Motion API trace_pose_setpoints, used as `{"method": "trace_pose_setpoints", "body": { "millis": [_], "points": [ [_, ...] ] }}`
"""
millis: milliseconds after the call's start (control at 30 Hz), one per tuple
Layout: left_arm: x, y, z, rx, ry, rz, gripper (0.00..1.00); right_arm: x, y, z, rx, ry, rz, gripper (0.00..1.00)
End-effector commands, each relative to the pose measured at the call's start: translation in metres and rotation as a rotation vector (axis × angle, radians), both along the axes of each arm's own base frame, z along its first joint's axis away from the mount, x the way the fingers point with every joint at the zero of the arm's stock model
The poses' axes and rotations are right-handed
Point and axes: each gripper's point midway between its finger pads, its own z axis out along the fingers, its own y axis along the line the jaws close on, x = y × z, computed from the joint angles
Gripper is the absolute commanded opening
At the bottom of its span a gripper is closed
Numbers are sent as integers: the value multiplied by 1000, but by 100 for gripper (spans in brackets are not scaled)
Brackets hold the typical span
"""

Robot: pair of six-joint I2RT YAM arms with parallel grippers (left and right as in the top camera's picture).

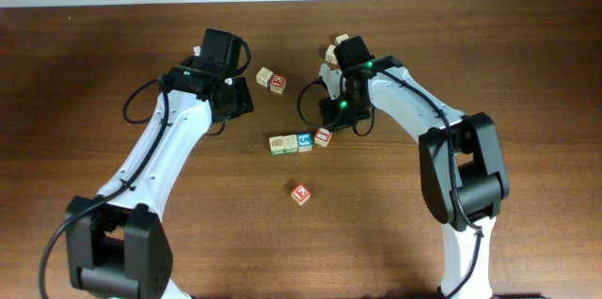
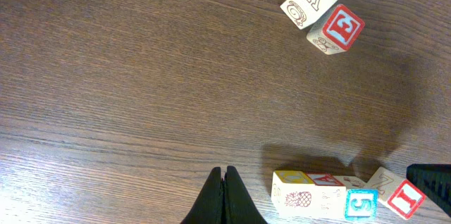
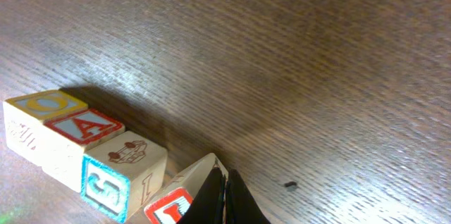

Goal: Rotate 5 blocks

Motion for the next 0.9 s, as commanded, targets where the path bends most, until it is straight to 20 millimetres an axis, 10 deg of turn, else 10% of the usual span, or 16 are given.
{"method": "trace_pose_setpoints", "body": {
  "millis": [0,367,600,867],
  "points": [
    [-1,3,3,4,-11,17,2,-12,14,-5,25,20,65,5],
    [-1,3,3,4,-11,17,2,-11,21,5,30,6,91,5],
    [-1,3,3,4,-11,16,2,1,-1,59,16,69,-27,11],
    [-1,3,3,4,-11,16,3,-72,10,53,-85,334,-40,4]
  ]
}}
